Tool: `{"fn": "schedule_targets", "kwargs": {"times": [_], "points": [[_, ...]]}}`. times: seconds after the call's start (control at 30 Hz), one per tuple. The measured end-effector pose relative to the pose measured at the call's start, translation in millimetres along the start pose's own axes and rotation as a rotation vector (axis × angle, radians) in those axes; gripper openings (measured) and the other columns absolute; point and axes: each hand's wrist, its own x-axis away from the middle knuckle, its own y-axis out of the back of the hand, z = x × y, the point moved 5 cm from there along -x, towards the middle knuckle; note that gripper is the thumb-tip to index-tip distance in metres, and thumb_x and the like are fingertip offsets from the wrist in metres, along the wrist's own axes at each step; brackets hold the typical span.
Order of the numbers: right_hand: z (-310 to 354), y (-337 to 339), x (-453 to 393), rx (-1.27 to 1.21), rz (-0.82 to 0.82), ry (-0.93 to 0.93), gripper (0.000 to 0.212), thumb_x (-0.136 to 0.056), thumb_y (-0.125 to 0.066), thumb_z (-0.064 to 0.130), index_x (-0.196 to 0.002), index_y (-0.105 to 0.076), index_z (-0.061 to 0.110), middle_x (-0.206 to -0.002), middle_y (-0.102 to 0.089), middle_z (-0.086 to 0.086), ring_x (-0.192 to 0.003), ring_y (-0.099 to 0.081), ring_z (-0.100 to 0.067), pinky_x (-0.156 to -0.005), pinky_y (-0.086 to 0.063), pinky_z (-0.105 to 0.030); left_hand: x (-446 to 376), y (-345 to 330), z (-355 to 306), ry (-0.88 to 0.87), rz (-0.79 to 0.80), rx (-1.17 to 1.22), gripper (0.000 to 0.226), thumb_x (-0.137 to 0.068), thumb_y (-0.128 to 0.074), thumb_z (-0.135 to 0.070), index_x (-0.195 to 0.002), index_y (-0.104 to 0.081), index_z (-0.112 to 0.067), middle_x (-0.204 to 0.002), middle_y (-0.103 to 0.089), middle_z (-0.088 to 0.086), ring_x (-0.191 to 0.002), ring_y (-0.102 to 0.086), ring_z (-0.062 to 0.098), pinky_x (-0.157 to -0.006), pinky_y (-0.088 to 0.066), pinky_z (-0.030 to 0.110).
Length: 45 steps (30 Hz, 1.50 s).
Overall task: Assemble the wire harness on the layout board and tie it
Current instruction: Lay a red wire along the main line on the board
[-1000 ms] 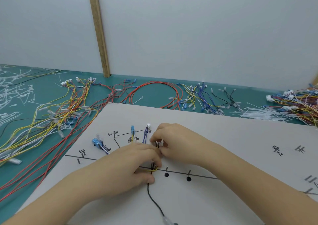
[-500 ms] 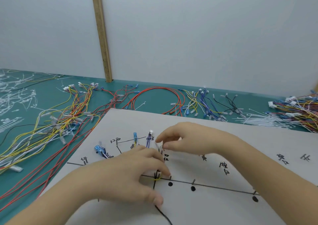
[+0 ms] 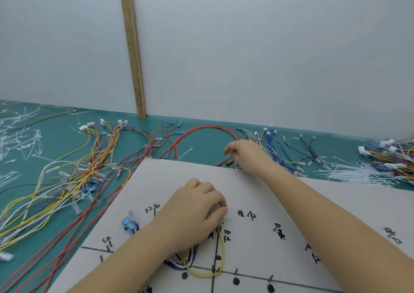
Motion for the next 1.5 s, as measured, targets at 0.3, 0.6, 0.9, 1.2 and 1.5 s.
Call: {"fn": "schedule_targets", "kwargs": {"times": [0.3, 0.6, 0.9, 1.2, 1.5], "points": [[5.9, -32.5, -17.7, 0.194, 0.050, 0.103, 0.013, -0.094, -0.046, 0.014, -0.101, -0.055, 0.018, -0.107, -0.057, -0.006, -0.102, -0.054, -0.029, -0.078, -0.042, -0.037, 0.4, -0.6, 2.0, 0.004, -0.039, 0.037, 0.024, -0.093, -0.038, -0.041, -0.106, -0.056, -0.034, -0.110, -0.051, -0.016, -0.106, -0.035, 0.011, -0.093, -0.034, 0.030], [18.7, 58.5, 22.6, -0.738, -0.229, 0.124, 0.031, -0.091, -0.046, -0.003, -0.080, -0.054, 0.026, -0.087, -0.066, 0.007, -0.085, -0.061, -0.005, -0.083, -0.046, -0.018, -2.2, 6.8, 7.6, 0.102, -0.182, 0.282, 0.028, -0.093, -0.043, -0.033, -0.121, -0.049, -0.029, -0.102, -0.055, -0.014, -0.104, -0.044, 0.007, -0.089, -0.034, 0.023], [68.4, 57.6, 111.9, -0.413, -0.043, 0.379, 0.028, -0.086, -0.061, 0.010, -0.077, -0.043, 0.030, -0.075, -0.064, 0.012, -0.063, -0.053, -0.008, -0.060, -0.041, -0.016, 1.1, 22.1, -1.3, 0.019, -0.308, 0.621, 0.038, -0.081, -0.062, -0.026, -0.107, -0.047, -0.049, -0.084, -0.064, -0.015, -0.082, -0.058, -0.002, -0.073, -0.043, 0.011], [40.0, 55.1, 116.0, -0.375, -0.042, 0.257, 0.021, -0.086, -0.061, 0.017, -0.076, -0.048, 0.030, -0.068, -0.059, 0.023, -0.060, -0.050, -0.011, -0.058, -0.038, -0.015, 5.4, 38.9, 9.7, 0.060, -0.448, 1.186, 0.015, -0.079, -0.050, -0.020, -0.075, -0.062, -0.013, -0.057, -0.062, -0.002, -0.063, -0.059, 0.008, -0.065, -0.047, 0.016], [-23.5, 50.4, 106.5, -0.286, -0.147, 0.040, 0.023, -0.088, -0.059, 0.013, -0.075, -0.052, 0.031, -0.074, -0.056, 0.018, -0.071, -0.055, -0.012, -0.063, -0.038, -0.010, 5.6, 44.0, 32.8, 0.224, -0.498, 1.913, 0.041, -0.080, -0.044, -0.034, -0.042, -0.041, -0.019, -0.039, -0.021, -0.007, -0.040, -0.032, 0.010, -0.046, -0.039, 0.015]]}}
